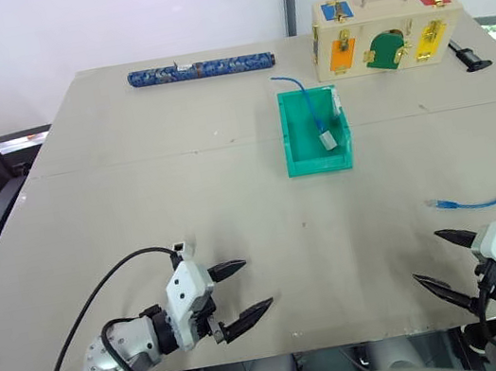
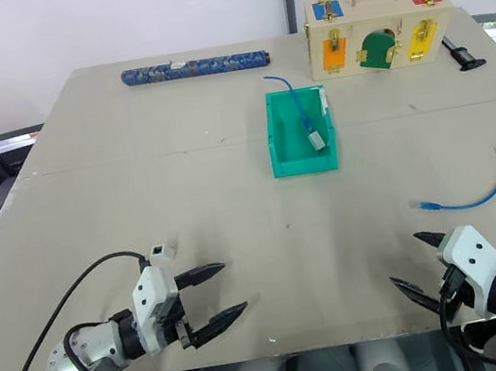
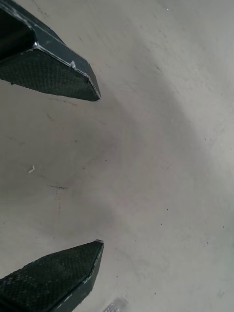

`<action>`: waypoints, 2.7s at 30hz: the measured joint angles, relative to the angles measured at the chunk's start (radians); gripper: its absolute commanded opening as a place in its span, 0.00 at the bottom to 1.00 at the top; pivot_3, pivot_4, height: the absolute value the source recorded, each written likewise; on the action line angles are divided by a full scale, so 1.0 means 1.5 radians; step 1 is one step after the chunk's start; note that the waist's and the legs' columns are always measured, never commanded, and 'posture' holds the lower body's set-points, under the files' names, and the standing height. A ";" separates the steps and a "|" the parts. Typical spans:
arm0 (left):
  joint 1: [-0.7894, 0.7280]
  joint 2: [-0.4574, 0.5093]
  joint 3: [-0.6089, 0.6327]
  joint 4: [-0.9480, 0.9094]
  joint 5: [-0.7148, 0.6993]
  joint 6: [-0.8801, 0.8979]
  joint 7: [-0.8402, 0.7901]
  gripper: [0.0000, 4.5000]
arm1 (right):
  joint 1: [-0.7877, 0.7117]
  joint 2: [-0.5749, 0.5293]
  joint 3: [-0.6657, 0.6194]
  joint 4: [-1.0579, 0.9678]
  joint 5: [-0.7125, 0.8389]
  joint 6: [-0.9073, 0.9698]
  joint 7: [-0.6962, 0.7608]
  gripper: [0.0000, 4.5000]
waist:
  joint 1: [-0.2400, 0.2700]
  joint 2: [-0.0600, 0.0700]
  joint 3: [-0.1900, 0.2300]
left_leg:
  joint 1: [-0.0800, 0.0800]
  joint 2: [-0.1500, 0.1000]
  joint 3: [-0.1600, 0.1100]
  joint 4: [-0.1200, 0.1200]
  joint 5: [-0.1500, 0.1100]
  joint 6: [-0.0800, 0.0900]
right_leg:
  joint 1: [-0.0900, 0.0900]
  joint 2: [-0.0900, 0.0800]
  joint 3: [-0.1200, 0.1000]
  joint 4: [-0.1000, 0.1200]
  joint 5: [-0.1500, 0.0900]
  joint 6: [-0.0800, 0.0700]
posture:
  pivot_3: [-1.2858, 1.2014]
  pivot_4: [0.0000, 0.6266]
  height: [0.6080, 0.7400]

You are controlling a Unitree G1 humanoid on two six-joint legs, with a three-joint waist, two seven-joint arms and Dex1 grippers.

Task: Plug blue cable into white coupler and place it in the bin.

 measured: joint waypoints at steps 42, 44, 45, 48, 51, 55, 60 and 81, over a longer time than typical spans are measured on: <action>-0.241 0.019 -0.053 0.002 -0.054 0.094 -0.042 1.00 | -0.660 -0.101 0.333 0.235 -0.072 0.199 0.201 0.00 | -0.017 0.001 0.003 | -0.001 0.001 0.006 0.003 -0.002 0.004 | 0.000 0.002 0.004 -0.004 0.006 0.002 | 0.52 0.24 1.00; -0.244 0.023 -0.064 0.006 -0.030 0.089 -0.035 1.00 | -0.698 -0.064 0.393 0.231 -0.088 0.210 0.199 0.00 | -0.015 0.001 0.003 | -0.001 0.001 0.006 0.003 -0.002 0.004 | 0.000 0.002 0.003 -0.004 0.006 0.002 | 0.52 0.24 1.00; -0.248 0.026 -0.073 0.015 -0.010 0.090 -0.027 1.00 | -0.728 -0.034 0.438 0.252 -0.117 0.205 0.196 0.00 | -0.012 0.001 0.003 | -0.002 0.000 0.005 0.004 -0.002 0.003 | 0.000 0.002 0.003 -0.004 0.006 0.002 | 0.52 0.24 1.00; -0.262 0.028 -0.085 0.033 0.014 0.097 -0.017 1.00 | -0.765 0.012 0.510 0.316 -0.174 0.162 0.197 0.19 | -0.009 0.001 0.003 | -0.002 -0.001 0.006 0.004 -0.001 0.001 | 0.000 0.001 0.004 -0.005 0.006 0.002 | 0.52 0.24 1.00; -0.278 0.029 -0.102 0.046 0.032 0.098 -0.019 1.00 | -0.788 0.029 0.527 0.356 -0.204 0.113 0.203 0.49 | -0.014 0.000 0.002 | -0.002 0.000 0.006 0.004 -0.001 0.001 | 0.000 0.001 0.005 -0.006 0.006 0.002 | 0.52 0.24 1.00; -0.302 0.029 -0.143 0.069 0.065 0.086 -0.032 1.00 | -0.790 0.034 0.514 0.384 -0.212 0.065 0.208 0.92 | -0.017 0.000 0.002 | -0.001 0.000 0.006 0.003 -0.001 0.000 | 0.000 0.002 0.004 -0.006 0.006 0.002 | 0.52 0.24 1.00; -0.350 0.016 -0.176 0.120 0.091 0.076 -0.047 1.00 | -0.666 0.019 0.417 0.306 -0.130 0.063 0.215 0.99 | -0.005 0.001 0.002 | -0.003 0.000 0.004 0.002 -0.001 0.001 | -0.001 0.001 0.003 -0.006 0.006 0.002 | 0.52 0.24 1.00; -0.600 -0.115 -0.336 0.355 0.222 0.058 -0.106 0.71 | -0.066 0.058 0.013 -0.076 -0.019 -0.031 0.012 1.00 | -0.002 0.001 0.002 | 0.000 0.000 0.007 0.007 -0.002 0.004 | 0.001 0.003 0.006 -0.001 0.006 0.006 | 0.52 0.24 1.00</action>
